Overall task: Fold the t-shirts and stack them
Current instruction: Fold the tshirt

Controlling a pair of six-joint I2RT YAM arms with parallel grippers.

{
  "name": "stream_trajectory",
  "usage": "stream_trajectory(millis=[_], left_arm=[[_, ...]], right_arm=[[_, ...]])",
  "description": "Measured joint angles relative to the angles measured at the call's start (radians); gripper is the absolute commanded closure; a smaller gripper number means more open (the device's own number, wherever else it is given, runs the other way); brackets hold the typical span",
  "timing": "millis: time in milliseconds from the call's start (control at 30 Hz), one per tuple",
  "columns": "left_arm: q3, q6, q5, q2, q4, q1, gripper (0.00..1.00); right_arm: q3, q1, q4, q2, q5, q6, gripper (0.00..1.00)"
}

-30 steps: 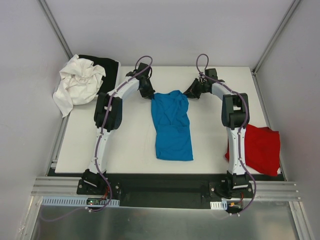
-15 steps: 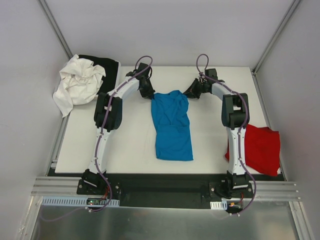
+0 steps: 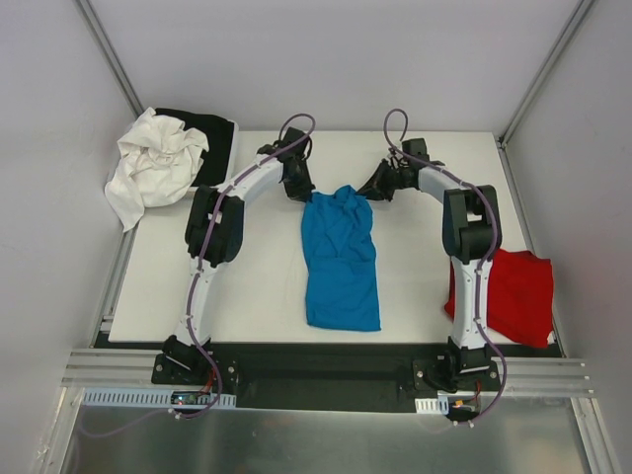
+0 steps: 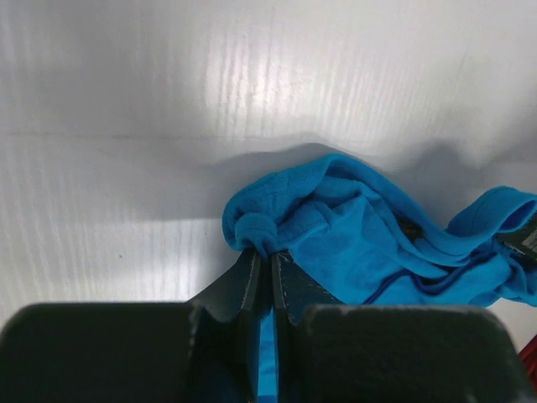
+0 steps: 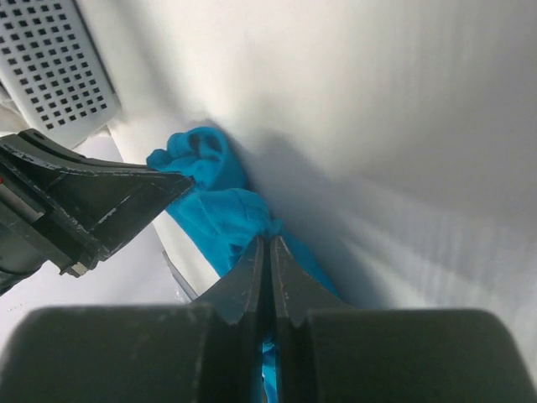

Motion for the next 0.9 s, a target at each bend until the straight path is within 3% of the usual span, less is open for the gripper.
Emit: stream_trajectory(millis=[567,900], left_arm=[[0.002,0.002,-0.015,-0.050,-0.029,-0.013,0.98],[-0.056,0.002,-0.016,-0.229,-0.049,-0.021,0.98]], right_arm=[[-0.007,0.013,-0.052,-0.090,-0.004,-0.040,0.99],[-0.108,0.013,-0.053,-0.244,-0.013,-0.045,0.99]])
